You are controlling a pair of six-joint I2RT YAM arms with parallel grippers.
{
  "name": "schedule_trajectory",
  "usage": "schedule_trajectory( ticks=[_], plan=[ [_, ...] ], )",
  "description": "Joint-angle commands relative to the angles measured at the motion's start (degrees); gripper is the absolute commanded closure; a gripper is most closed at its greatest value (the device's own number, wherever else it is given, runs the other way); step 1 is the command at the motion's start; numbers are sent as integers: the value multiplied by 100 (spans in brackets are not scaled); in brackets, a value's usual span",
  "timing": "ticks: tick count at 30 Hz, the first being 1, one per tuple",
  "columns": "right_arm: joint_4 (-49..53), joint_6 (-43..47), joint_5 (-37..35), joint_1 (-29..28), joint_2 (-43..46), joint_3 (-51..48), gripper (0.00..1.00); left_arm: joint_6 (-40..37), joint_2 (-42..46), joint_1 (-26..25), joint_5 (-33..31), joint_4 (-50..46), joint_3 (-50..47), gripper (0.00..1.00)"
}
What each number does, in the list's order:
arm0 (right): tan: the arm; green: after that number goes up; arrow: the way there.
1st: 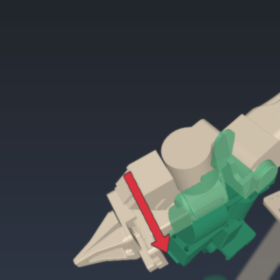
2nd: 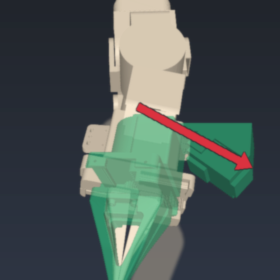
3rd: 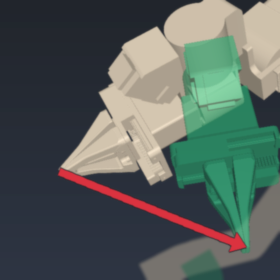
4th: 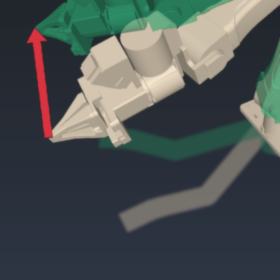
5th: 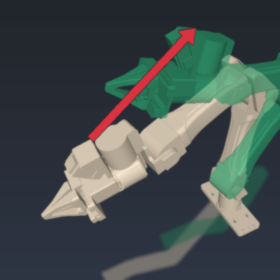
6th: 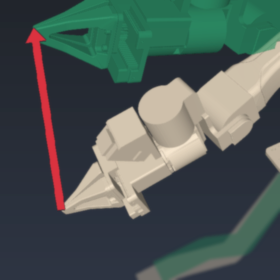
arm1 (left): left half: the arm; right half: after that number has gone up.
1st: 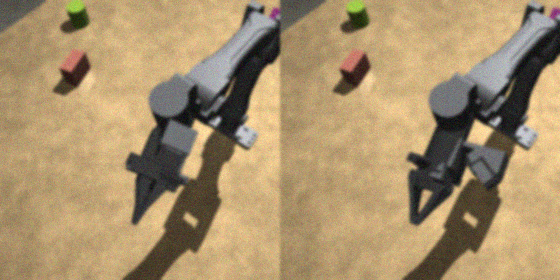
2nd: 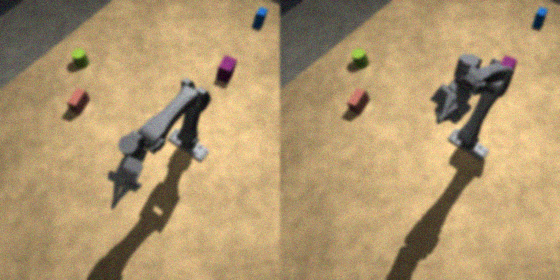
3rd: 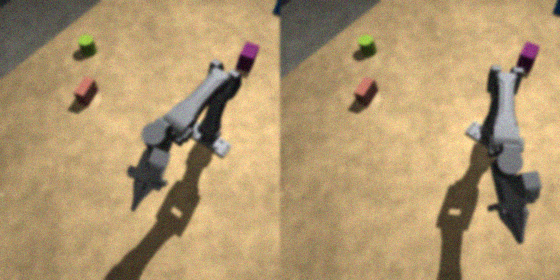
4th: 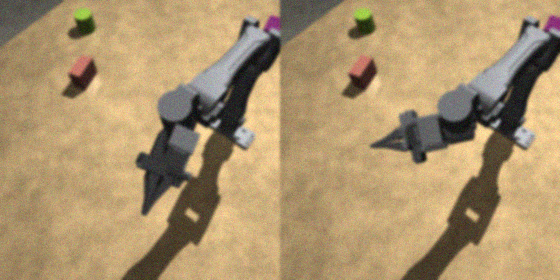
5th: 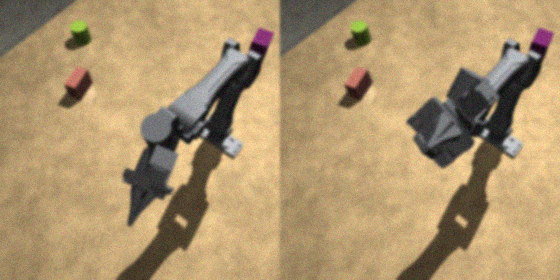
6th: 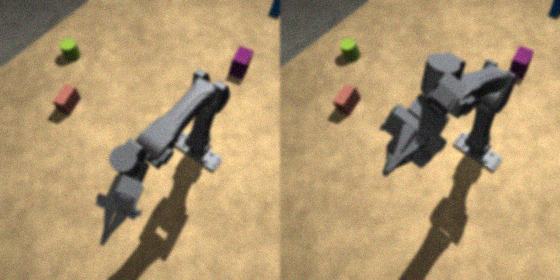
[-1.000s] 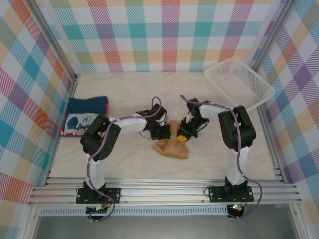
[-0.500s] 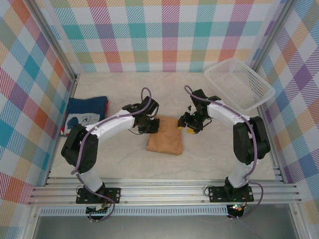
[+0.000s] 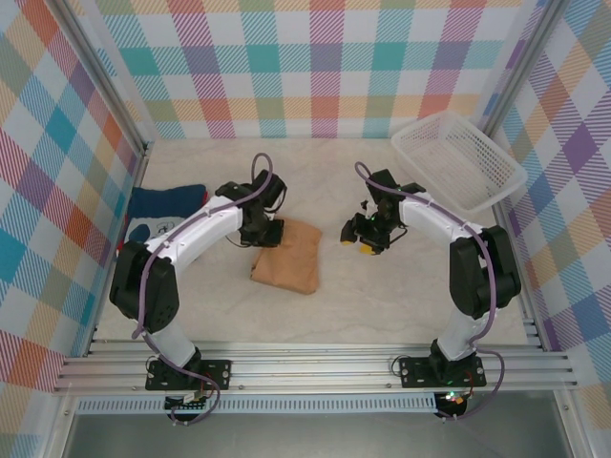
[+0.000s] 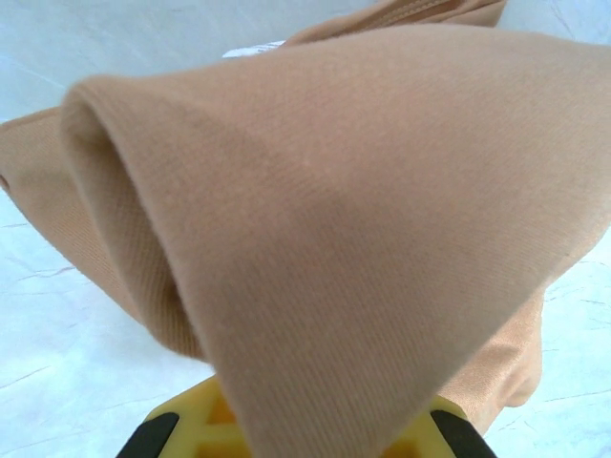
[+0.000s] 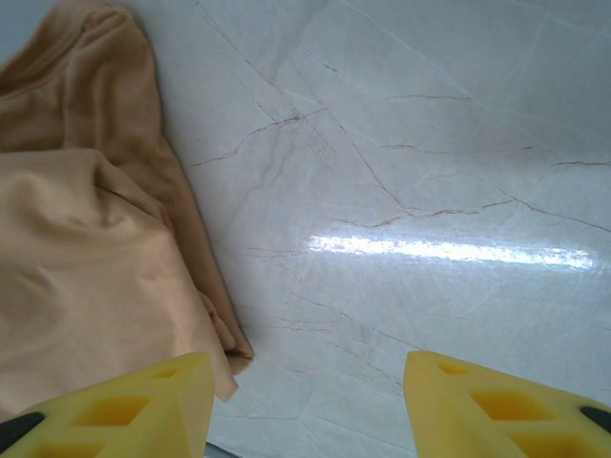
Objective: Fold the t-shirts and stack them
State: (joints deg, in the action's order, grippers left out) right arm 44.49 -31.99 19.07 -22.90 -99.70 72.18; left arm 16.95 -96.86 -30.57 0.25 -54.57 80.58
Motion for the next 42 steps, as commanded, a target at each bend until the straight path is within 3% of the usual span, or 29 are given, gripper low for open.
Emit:
schedule_trajectory(
  ticks=[1,16,29,36,42],
  plan=[
    [49,159,86,-7,66,33,45,-156,106,112,-432,-578,414,100],
    [38,229,391,-13,134,112,45,-1352,477,665,-1563,-1374,1477,100],
    [64,333,577,-13,233,121,46,-2350,668,2190,-1321,-1264,2048,100],
    [58,358,653,-4,362,-68,46,-2567,197,3086,-1029,-959,1969,100],
    [73,386,699,8,436,-220,46,-2616,-469,3346,-1938,-771,2065,100]
  ],
)
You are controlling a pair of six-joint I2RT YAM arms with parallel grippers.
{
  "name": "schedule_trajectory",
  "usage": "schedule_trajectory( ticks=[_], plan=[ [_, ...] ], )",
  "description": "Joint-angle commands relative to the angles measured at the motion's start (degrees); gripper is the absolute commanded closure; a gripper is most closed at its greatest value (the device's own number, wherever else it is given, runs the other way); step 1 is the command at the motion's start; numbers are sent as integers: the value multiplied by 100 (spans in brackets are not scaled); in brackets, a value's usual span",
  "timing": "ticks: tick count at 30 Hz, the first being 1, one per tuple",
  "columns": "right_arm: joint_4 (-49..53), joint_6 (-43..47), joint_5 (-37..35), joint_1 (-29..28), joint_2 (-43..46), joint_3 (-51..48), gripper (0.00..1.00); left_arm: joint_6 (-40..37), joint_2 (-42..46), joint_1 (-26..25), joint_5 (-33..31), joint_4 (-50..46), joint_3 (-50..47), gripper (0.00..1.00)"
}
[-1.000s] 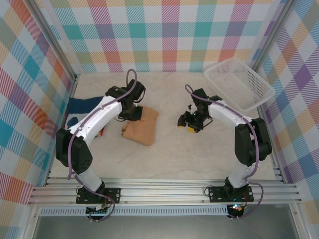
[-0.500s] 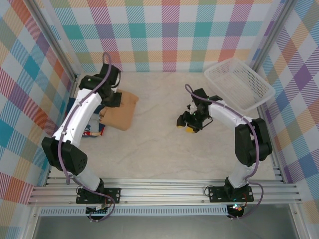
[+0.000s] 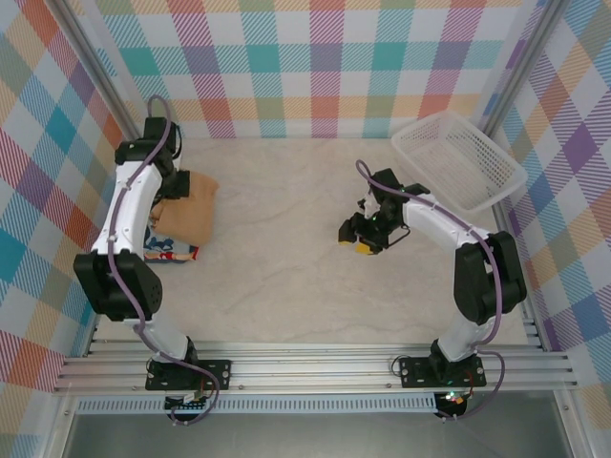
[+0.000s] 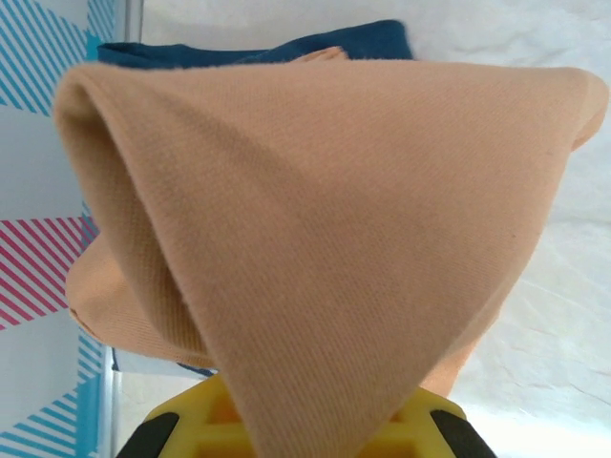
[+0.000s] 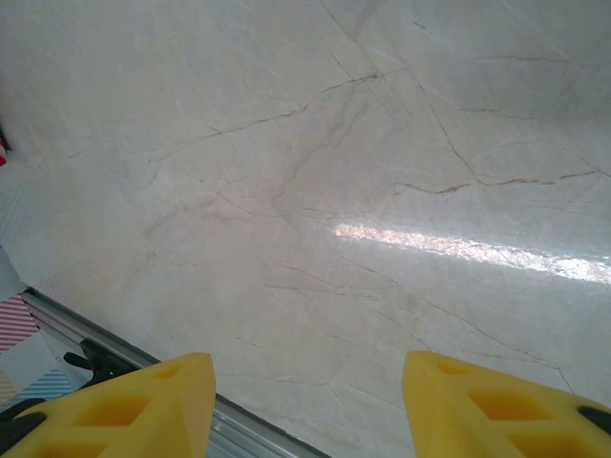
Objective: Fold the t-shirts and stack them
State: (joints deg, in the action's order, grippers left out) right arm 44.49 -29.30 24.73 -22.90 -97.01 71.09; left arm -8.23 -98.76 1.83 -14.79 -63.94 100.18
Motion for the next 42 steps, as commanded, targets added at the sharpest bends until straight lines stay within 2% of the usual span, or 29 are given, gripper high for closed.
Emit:
schedule_trajectory(
  ticks=[1,5,7,16,18,20,21,25,27,31,32,33,37,39,42],
  plan=[
    [69,119,137,13,180,-133,45,-83,-415,142,-572,180,189,100],
    [93,136,143,33,200,-182,46,50,-822,192,-1340,176,550,100],
    [108,146,129,39,202,-208,46,106,-961,277,-1510,156,582,100],
    [104,117,172,75,157,-280,45,357,-1276,658,-2488,301,125,98],
    [112,115,182,75,147,-271,45,464,-1369,827,-2544,270,213,99],
    [164,134,178,75,140,-278,45,514,-1413,1009,-2055,277,366,97],
    [180,150,164,74,130,-286,46,530,-1480,1036,-2018,247,432,94],
    [227,153,138,75,155,-333,45,585,-1733,1062,-1743,286,476,69],
    [262,161,125,75,168,-333,46,727,-1789,1042,-1996,241,499,44],
    [320,180,48,83,183,-315,46,1119,-1314,1003,-2456,162,632,34],
    [319,174,34,83,183,-315,46,1349,-1127,1048,-2397,51,748,27],
    [309,158,34,83,187,-323,45,1595,-978,1095,-2249,-99,888,24],
    [212,85,64,79,123,-341,45,2481,-250,1200,-839,-291,986,17],
    [135,48,83,83,99,-351,45,3083,4,1231,-42,-318,723,19],
    [28,-3,177,83,46,-366,46,4028,389,1290,1141,-18,-172,24]
  ],
)
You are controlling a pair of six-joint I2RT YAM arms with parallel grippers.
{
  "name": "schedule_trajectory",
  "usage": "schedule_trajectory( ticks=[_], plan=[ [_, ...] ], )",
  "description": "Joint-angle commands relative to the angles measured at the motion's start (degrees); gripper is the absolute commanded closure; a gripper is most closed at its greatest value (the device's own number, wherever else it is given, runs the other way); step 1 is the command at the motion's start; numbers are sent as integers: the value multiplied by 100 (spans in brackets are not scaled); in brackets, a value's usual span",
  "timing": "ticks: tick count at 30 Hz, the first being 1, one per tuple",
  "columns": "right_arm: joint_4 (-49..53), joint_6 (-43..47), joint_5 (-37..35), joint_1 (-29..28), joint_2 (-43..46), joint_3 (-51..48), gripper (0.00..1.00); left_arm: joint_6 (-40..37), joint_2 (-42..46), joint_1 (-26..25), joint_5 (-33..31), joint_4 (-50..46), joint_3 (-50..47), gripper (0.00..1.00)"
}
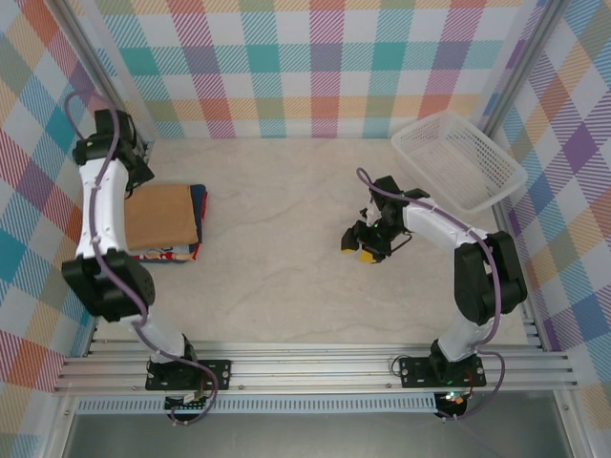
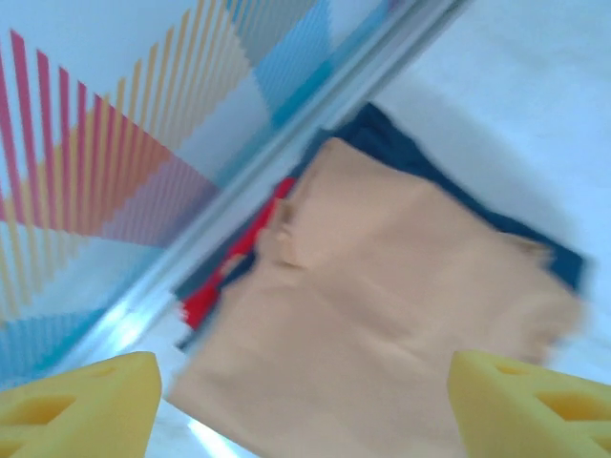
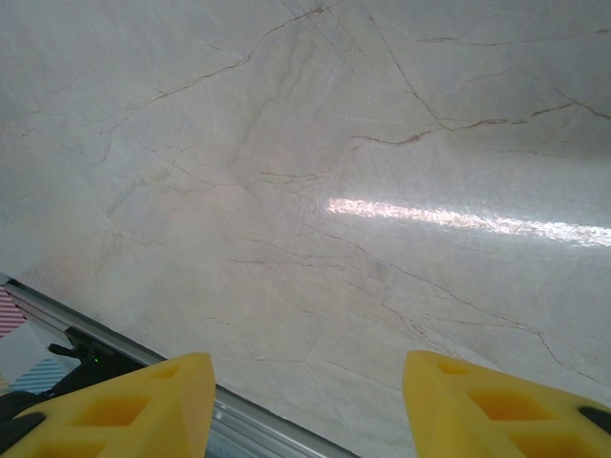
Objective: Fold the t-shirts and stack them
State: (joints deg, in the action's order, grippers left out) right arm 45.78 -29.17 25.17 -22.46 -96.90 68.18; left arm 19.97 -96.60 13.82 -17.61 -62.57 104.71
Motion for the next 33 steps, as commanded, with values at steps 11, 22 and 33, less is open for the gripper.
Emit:
schedule_trajectory(
  ticks=[11,22,33],
  plan=[
    [-281,-24,141,70,23,-103,45,3822,1393,1127,3154,2739,-4197,23],
    [-302,-198,59,75,152,-215,45,3095,1017,1539,3091,2986,-4249,56],
    [-333,-265,78,68,119,-239,46,1944,688,1523,3114,2462,-3790,66]
  ],
)
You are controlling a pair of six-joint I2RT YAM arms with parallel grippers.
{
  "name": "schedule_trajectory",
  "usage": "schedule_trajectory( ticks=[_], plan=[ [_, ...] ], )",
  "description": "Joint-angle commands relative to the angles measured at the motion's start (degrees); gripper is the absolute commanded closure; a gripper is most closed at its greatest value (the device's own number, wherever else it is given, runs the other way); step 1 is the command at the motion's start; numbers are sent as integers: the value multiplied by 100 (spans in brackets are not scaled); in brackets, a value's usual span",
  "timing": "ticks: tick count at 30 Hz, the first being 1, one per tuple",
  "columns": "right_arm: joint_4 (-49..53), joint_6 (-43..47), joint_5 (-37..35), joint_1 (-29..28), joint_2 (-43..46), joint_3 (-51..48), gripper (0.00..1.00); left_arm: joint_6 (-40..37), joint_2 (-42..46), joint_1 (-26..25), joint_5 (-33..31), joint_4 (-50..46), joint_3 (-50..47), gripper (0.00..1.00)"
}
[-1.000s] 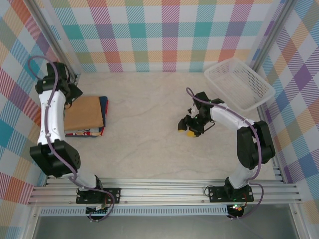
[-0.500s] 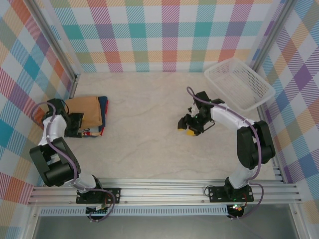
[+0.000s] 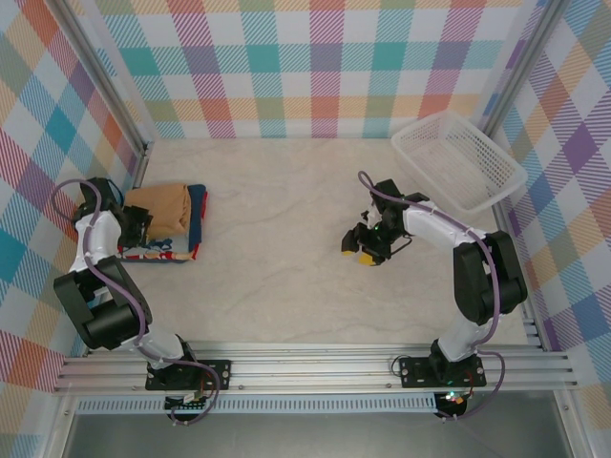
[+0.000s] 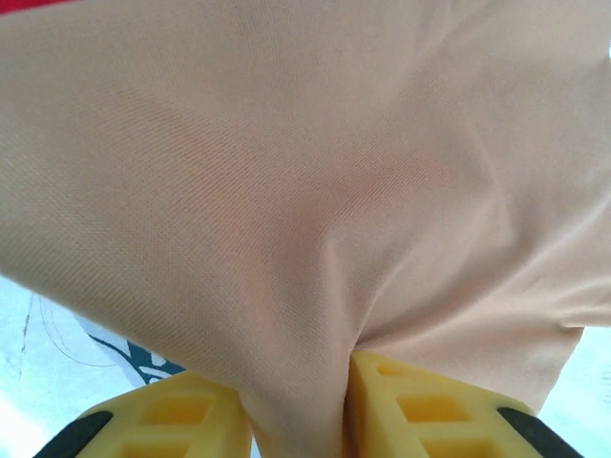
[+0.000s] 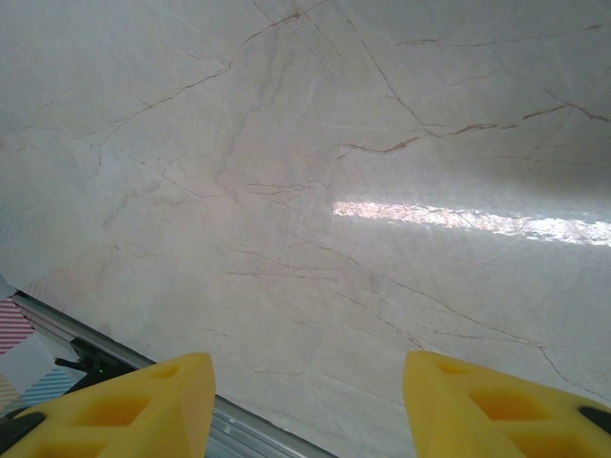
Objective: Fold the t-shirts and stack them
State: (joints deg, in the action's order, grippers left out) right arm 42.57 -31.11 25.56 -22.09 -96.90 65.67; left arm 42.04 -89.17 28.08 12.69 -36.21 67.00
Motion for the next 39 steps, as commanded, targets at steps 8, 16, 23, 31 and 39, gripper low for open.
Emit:
schedule_trajectory(
  ticks=[8,16,23,31,39],
  plan=[
    [81,-45,-182,33,127,198,45,-137,553,-424,-236,-558,-161,0],
    [113,-307,-2019,124,1397,346,0,-333,1580,-3345,-1688,-177,343,0],
    [-522,409,-4809,230,3001,-190,0,-1458,2121,-5243,-4998,-481,262,0],
    [-5130,2379,-5992,628,4387,-4153,0,-4170,3279,-4661,-4724,2916,-3201,0],
    [-6417,2786,-4787,1360,2398,-4066,0,-4434,2269,-3428,-3185,5537,-4315,0]
  ],
)
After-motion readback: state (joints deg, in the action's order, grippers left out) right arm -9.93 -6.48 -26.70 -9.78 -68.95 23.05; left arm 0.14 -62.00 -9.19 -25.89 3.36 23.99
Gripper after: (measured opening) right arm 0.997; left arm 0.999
